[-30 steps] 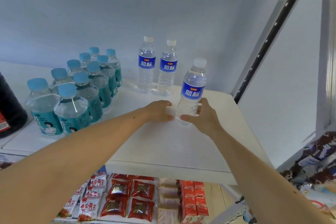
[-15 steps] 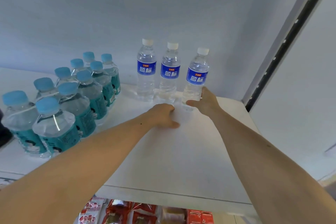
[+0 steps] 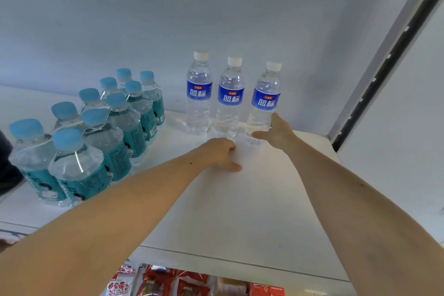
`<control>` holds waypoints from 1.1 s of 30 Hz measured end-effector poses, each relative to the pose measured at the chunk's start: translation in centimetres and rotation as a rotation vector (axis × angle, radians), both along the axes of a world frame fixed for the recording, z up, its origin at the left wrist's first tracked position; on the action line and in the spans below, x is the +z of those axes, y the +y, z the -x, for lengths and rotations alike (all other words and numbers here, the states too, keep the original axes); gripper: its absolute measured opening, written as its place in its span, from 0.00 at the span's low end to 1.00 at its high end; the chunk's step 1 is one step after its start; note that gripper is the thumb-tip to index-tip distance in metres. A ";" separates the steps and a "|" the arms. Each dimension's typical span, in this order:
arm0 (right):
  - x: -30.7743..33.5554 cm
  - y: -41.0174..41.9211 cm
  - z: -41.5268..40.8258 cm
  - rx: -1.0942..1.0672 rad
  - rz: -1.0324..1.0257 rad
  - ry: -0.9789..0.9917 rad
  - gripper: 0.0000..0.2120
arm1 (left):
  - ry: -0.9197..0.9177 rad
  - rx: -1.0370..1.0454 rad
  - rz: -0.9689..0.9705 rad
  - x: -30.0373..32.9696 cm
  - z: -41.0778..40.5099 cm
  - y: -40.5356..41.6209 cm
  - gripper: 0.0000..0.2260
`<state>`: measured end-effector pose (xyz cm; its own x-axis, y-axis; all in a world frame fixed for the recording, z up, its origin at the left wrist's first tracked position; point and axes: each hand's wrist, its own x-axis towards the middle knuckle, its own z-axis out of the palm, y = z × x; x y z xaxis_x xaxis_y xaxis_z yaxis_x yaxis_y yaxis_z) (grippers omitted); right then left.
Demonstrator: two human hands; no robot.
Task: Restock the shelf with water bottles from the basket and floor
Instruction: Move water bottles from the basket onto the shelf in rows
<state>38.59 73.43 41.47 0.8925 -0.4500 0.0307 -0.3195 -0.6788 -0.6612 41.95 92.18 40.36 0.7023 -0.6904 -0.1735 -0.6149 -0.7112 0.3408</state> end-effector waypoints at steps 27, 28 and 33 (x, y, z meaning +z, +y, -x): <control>-1.4 7.7 16.1 -0.242 -0.028 -0.188 0.13 | 0.114 -0.050 0.337 0.0 5.6 4.7 0.24; -1.6 7.9 17.0 -0.245 -0.020 -0.195 0.12 | 0.129 -0.047 0.360 -0.1 6.2 4.8 0.24; -2.1 8.9 21.3 -0.212 0.006 -0.224 0.10 | 0.193 -0.033 0.443 -0.7 10.1 5.4 0.22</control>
<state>17.33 82.37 39.41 0.7495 -0.6247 0.2190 -0.3015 -0.6166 -0.7272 31.90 97.62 39.67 0.6629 -0.7485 0.0173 -0.5304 -0.4532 0.7164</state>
